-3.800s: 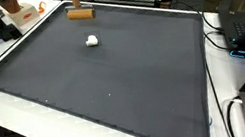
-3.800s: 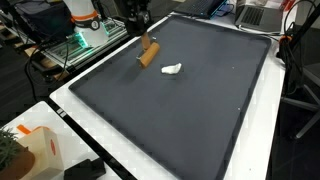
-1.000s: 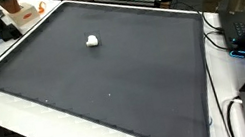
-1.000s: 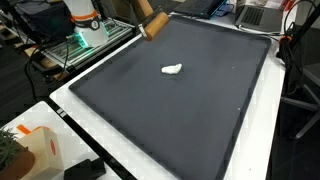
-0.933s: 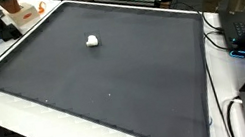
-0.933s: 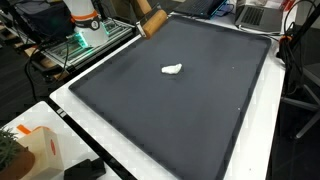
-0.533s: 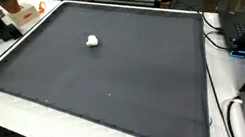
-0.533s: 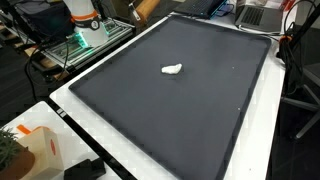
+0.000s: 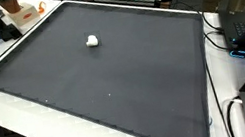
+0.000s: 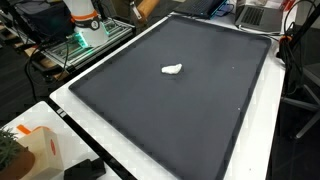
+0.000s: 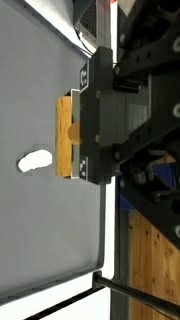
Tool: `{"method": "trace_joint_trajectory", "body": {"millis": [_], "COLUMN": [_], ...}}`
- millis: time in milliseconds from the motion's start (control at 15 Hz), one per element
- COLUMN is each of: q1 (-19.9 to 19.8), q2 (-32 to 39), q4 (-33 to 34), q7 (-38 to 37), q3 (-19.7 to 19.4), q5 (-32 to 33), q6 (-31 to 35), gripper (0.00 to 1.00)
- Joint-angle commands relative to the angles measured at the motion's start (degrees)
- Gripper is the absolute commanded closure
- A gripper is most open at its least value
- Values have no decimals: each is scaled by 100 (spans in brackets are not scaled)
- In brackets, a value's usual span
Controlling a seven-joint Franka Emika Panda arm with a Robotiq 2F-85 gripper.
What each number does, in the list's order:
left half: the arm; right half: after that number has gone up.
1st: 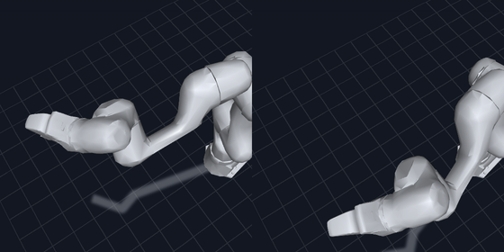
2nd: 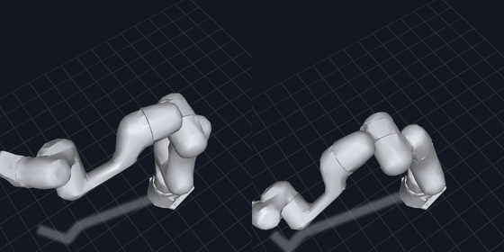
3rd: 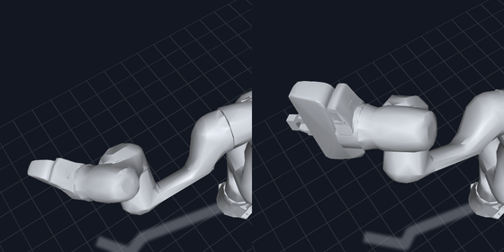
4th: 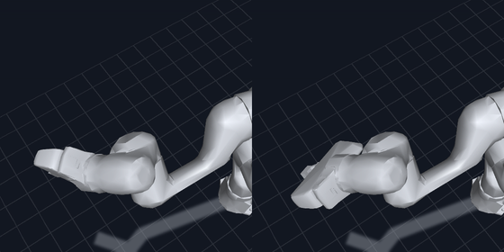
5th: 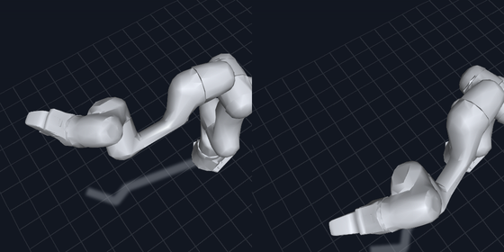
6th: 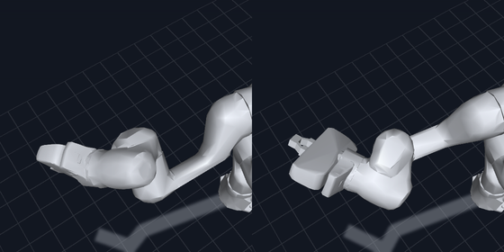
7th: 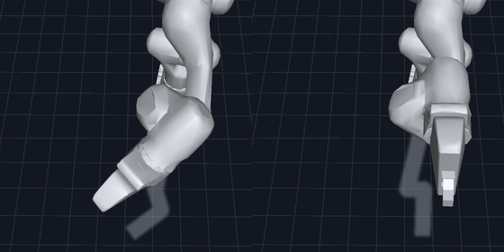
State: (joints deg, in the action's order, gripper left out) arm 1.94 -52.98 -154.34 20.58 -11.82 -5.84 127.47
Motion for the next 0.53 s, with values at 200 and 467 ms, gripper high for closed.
{"method": "trace_joint_trajectory", "body": {"millis": [200,467], "q1": [168,163], "q2": [454,925], "q4": [429,931], "q7": [-205,-347], "q3": [256,457], "q5": [20,114], "q6": [-2,-107], "gripper": [78,78]}}
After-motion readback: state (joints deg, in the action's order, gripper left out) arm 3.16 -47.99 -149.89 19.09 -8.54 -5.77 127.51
